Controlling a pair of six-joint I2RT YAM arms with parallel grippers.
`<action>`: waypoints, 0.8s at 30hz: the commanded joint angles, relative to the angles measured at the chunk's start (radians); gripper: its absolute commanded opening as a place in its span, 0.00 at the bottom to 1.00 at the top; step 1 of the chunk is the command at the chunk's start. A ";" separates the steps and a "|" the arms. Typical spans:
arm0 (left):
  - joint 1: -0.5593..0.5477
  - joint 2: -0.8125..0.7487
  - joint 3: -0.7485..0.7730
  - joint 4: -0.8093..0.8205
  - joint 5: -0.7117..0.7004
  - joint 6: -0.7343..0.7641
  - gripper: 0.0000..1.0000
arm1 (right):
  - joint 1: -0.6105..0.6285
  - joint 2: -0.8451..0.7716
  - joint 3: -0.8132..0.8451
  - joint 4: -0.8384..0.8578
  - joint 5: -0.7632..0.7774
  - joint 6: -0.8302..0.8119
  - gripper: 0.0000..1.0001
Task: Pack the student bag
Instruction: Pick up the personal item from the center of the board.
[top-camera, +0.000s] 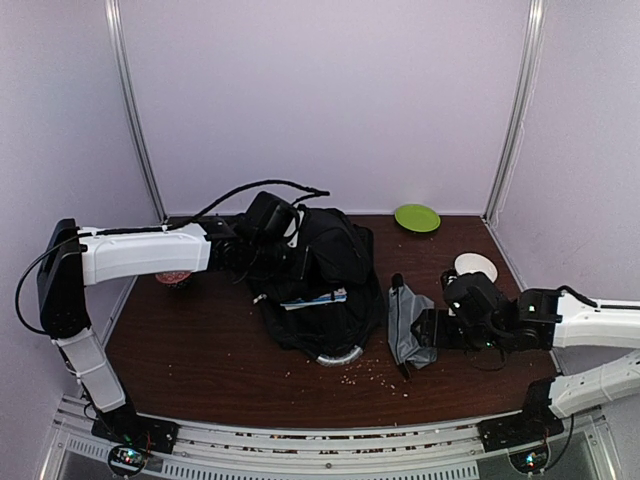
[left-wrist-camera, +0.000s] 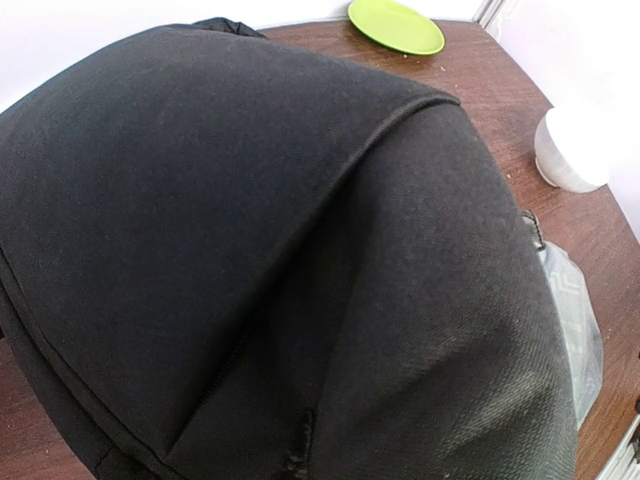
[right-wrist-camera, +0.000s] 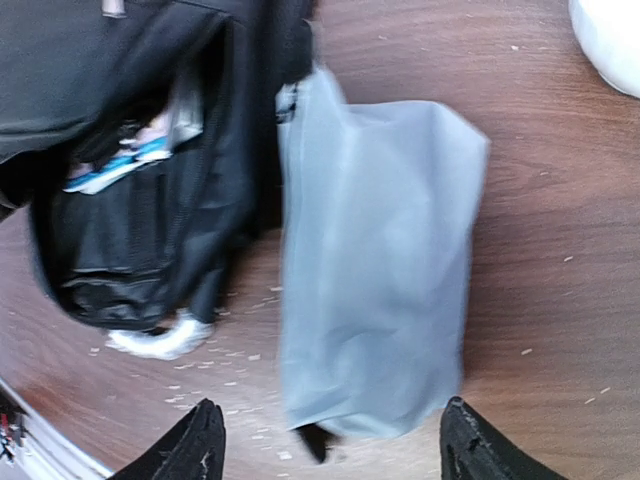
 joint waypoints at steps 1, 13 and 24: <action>0.025 0.005 0.012 0.028 -0.006 -0.022 0.00 | 0.111 0.054 0.011 0.016 0.164 0.186 0.74; 0.025 -0.023 -0.026 0.027 -0.009 -0.035 0.00 | 0.148 0.299 0.059 0.016 0.282 0.297 0.74; 0.025 -0.032 -0.035 0.025 -0.010 -0.030 0.00 | 0.116 0.399 0.073 0.094 0.221 0.230 0.36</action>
